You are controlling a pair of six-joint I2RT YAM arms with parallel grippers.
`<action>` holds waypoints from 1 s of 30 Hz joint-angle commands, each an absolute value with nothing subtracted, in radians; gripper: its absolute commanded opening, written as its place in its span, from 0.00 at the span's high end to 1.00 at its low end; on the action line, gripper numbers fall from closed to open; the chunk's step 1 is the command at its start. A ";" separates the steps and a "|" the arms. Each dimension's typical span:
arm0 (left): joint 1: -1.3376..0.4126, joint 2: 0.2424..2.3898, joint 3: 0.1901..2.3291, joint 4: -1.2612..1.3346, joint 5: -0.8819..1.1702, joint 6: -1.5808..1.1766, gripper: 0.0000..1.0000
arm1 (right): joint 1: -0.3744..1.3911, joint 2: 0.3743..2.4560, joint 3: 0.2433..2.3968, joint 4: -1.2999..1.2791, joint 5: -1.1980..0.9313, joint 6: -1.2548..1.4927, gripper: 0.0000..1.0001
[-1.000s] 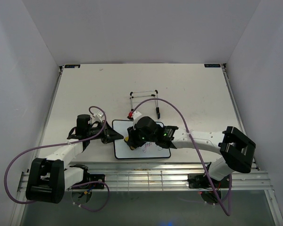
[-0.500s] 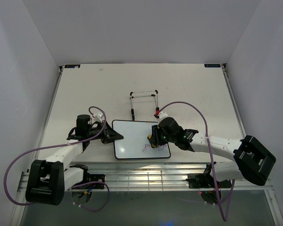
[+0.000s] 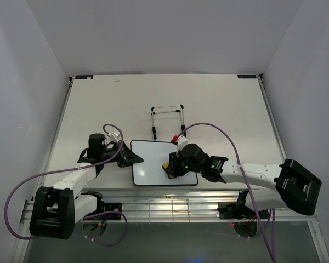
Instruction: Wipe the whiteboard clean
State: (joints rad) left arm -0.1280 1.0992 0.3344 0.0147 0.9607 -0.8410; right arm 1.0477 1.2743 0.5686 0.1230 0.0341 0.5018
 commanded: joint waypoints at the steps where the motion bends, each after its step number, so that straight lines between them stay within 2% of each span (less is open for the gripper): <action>1: -0.133 1.068 0.342 0.064 0.962 -0.816 1.00 | 1.144 1.315 0.604 0.182 -0.005 0.545 0.71; 5: -0.132 1.072 0.342 0.066 0.959 -0.816 1.00 | 1.221 1.364 0.635 0.216 0.052 0.554 0.72; 11: -0.133 1.075 0.344 0.067 0.966 -0.815 1.00 | 1.235 1.365 0.620 0.226 0.123 0.575 0.72; 15: -0.133 1.078 0.345 0.066 0.969 -0.815 1.00 | 1.229 1.339 0.600 0.161 0.251 0.581 0.72; 25: -0.133 1.078 0.350 0.063 0.976 -0.813 1.00 | 1.019 1.238 0.417 0.104 0.268 0.592 0.71; 30: -0.133 1.074 0.347 0.057 0.965 -0.818 1.00 | 0.996 1.189 0.365 0.104 0.255 0.617 0.72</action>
State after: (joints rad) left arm -0.1280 1.0992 0.3336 0.0200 0.9539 -0.8471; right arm 0.9981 1.1885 0.4107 0.2104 0.2401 0.6151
